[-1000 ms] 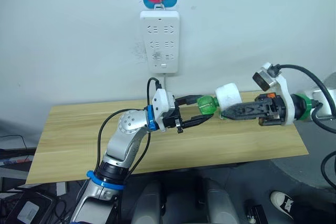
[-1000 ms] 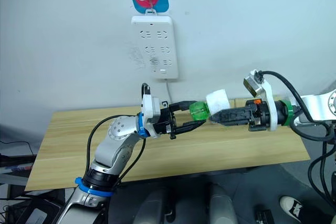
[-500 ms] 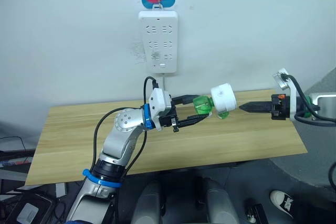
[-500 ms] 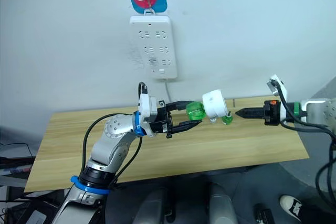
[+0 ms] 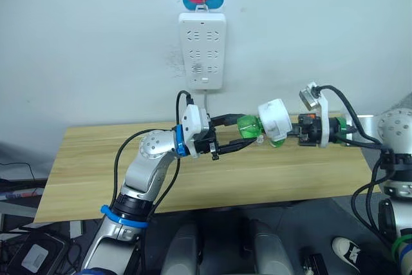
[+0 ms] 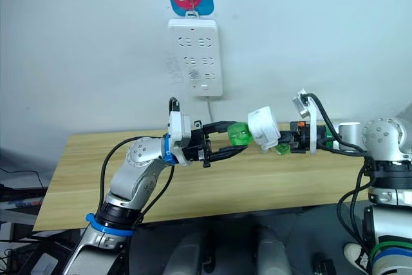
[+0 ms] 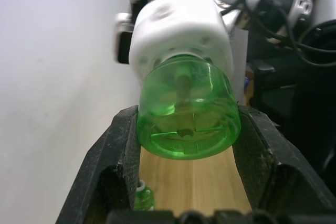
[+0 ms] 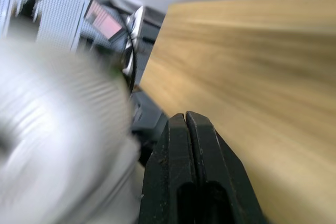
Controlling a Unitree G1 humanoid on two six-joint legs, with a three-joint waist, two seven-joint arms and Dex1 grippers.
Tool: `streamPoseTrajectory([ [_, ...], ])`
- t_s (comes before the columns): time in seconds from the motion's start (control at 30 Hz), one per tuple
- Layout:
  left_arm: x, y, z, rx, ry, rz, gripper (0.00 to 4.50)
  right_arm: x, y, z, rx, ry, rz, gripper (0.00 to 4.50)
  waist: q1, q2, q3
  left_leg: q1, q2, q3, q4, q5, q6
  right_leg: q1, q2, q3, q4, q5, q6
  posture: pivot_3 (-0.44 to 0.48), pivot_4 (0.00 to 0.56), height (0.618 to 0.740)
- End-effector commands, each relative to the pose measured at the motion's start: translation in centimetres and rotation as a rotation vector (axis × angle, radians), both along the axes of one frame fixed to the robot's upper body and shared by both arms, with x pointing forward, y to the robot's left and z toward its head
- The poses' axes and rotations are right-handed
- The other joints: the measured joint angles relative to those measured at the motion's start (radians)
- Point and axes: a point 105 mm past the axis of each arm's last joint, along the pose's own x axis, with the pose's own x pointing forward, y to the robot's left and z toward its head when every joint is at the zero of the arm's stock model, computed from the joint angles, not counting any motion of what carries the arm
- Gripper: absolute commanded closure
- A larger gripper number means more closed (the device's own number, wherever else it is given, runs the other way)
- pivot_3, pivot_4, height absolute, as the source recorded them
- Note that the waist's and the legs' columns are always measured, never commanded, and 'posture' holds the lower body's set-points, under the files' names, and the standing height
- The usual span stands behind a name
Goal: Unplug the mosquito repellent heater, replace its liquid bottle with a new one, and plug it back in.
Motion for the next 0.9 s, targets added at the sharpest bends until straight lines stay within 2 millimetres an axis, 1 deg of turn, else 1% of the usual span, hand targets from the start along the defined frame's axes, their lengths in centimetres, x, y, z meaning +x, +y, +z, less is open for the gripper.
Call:
streamPoseTrajectory([
  [0.03, 0.0, 0.1, 0.8, -0.018, -0.037, 0.01, 2.29, -2.5, 0.3, 1.8, 0.029, -0.055, 0.102, 4.48, -0.001, 0.0, 0.0, 0.0, 0.0, 0.0, 0.0, 0.0, 0.0, 0.0, 0.0, 0.0, 0.0, 0.0, 0.0, -0.133, 0.248, 0.74],
  [0.13, -0.3, -0.1, -0.1, 0.006, -0.034, 0.005, 2.29, -4.2, 0.6, 3.2, 0.04, -0.081, 0.197, 4.48, -0.003, 0.0, 0.0, 0.0, 0.0, 0.0, 0.0, 0.0, 0.0, 0.0, 0.0, 0.0, 0.0, 0.0, 0.0, -0.139, 0.247, 0.74],
  [0.23, -0.3, -0.2, -0.2, 0.007, -0.037, 0.001, 2.29, -4.2, 1.1, 4.7, 0.062, -0.102, 0.23, 4.48, -0.009, 0.0, 0.0, 0.0, 0.0, 0.0, 0.0, 0.0, 0.001, 0.0, 0.0, 0.0, 0.0, 0.0, 0.0, -0.139, 0.246, 0.74],
  [0.33, -0.3, -0.2, -0.3, 0.008, -0.04, 0.002, 2.29, -4.1, 1.6, 5.8, 0.075, -0.12, 0.248, 4.48, -0.009, 0.0, 0.0, 0.0, 0.0, 0.0, 0.0, 0.0, 0.001, 0.0, 0.0, 0.0, 0.0, 0.0, 0.001, -0.136, 0.24, 0.74],
  [0.43, -0.5, -0.3, -0.5, 0.012, -0.039, -0.002, 2.29, -3.5, 2.1, 6.8, 0.086, -0.141, 0.248, 4.48, -0.009, 0.0, 0.0, 0.0, 0.0, 0.0, 0.0, 0.0, 0.001, 0.0, 0.0, 0.0, 0.0, 0.0, 0.0, -0.135, 0.235, 0.74],
  [0.47, -0.6, -0.3, -0.6, 0.015, -0.037, -0.003, 2.29, -3.1, 2.3, 7.1, 0.082, -0.156, 0.235, 4.48, -0.009, 0.0, 0.0, 0.0, 0.0, 0.0, 0.0, 0.0, 0.001, 0.0, 0.0, 0.0, 0.0, 0.0, 0.0, -0.135, 0.234, 0.74],
  [0.53, -0.9, -0.3, -0.9, 0.025, -0.033, -0.015, 2.29, -1.1, 2.9, 7.4, 0.039, -0.201, 0.161, 4.48, -0.009, 0.0, 0.0, 0.0, 0.0, 0.001, 0.0, -0.001, 0.001, 0.0, 0.0, 0.0, 0.0, 0.0, 0.0, -0.135, 0.234, 0.74],
  [0.6, -1.2, -0.4, -1.1, 0.029, -0.03, -0.024, 2.29, 0.4, 3.0, 7.2, -0.002, -0.223, 0.104, 4.48, -0.011, 0.0, 0.0, 0.0, 0.0, 0.001, 0.0, -0.001, 0.001, 0.0, 0.0, 0.0, 0.0, 0.0, 0.0, -0.131, 0.227, 0.74],
  [0.7, -1.8, -0.5, -1.4, 0.033, -0.023, -0.041, 2.29, 1.8, 2.5, 6.2, -0.057, -0.231, 0.069, 4.48, -0.008, 0.0, 0.0, 0.0, 0.0, 0.001, 0.0, -0.001, 0.001, 0.0, 0.0, 0.0, 0.0, 0.0, 0.0, -0.125, 0.225, 0.74],
  [0.77, -2.0, -0.4, -1.4, 0.034, -0.02, -0.044, 2.29, 2.0, 2.3, 5.3, -0.095, -0.238, 0.086, 4.48, -0.008, 0.0, 0.0, 0.0, 0.0, 0.001, 0.0, -0.001, 0.002, 0.0, 0.0, 0.0, 0.0, 0.0, 0.0, -0.12, 0.229, 0.74],
  [0.9, -2.2, -0.3, -1.2, 0.028, -0.015, -0.041, 2.29, 2.1, 1.7, 2.9, -0.173, -0.243, 0.127, 4.48, -0.008, 0.0, 0.0, -0.001, -0.001, 0.001, 0.0, -0.001, 0.002, -0.001, 0.0, 0.0, 0.0, 0.0, 0.0, -0.113, 0.231, 0.74],
])
